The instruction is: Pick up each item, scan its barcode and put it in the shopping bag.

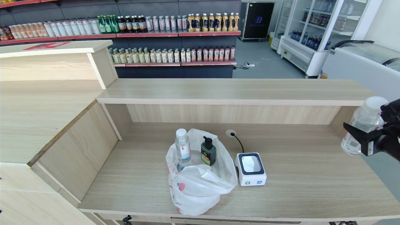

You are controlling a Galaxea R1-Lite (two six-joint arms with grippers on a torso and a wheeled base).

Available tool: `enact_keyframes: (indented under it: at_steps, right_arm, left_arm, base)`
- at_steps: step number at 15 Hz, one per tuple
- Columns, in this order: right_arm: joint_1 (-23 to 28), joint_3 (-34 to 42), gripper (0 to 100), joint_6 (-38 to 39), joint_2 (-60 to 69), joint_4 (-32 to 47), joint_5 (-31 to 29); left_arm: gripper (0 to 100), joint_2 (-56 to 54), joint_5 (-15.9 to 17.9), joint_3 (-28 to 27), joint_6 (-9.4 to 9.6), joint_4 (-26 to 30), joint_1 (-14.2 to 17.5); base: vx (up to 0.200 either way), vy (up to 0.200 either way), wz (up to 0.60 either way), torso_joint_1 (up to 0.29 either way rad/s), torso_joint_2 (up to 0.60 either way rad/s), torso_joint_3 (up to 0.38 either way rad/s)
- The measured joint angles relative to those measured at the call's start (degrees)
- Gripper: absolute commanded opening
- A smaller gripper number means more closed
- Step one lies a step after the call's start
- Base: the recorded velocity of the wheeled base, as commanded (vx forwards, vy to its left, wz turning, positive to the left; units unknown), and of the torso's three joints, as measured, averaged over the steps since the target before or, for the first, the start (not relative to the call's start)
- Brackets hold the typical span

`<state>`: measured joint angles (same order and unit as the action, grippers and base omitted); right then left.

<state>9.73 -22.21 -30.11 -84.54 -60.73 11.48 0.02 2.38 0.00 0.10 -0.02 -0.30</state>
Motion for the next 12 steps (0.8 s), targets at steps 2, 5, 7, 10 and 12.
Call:
enact_keyframes:
  at_steps: [2,5,7,10,12]
  right_arm:
    - [-1.46,-0.11,0,-2.35,-3.22,-2.11,0.52]
    - [-3.64,-0.22,0,-3.52,-7.92,-4.57,1.71]
    - [-3.86,-0.30,0,-3.96,-11.43,-7.20,4.88]
    - [-4.13,-0.27,0,-5.99,-17.82,-16.02,11.26]
    - [-4.08,-0.46,0,-9.76,-22.08,-22.09,17.14]
  left_arm:
    - [100,0.00,-0.02,0.00,0.00,0.02,-0.07]
    - [100,0.00,-0.02,0.00,0.00,0.02,-0.02]
    - [100,0.00,0.02,0.00,0.00,0.02,0.00]
    - [100,0.00,-0.02,0.00,0.00,0.02,-0.07]
    - [100,0.00,-0.02,0.00,0.00,0.02,-0.02]
  base:
    - [0.000,0.000,0.30,0.006,0.01,-0.001]
    - [0.000,0.000,0.00,0.000,0.00,0.000]
    - [0.000,0.000,0.00,0.000,0.00,0.000]
    - [0.000,0.000,0.00,0.000,0.00,0.000]
    - [0.000,0.000,0.00,0.000,0.00,0.000]
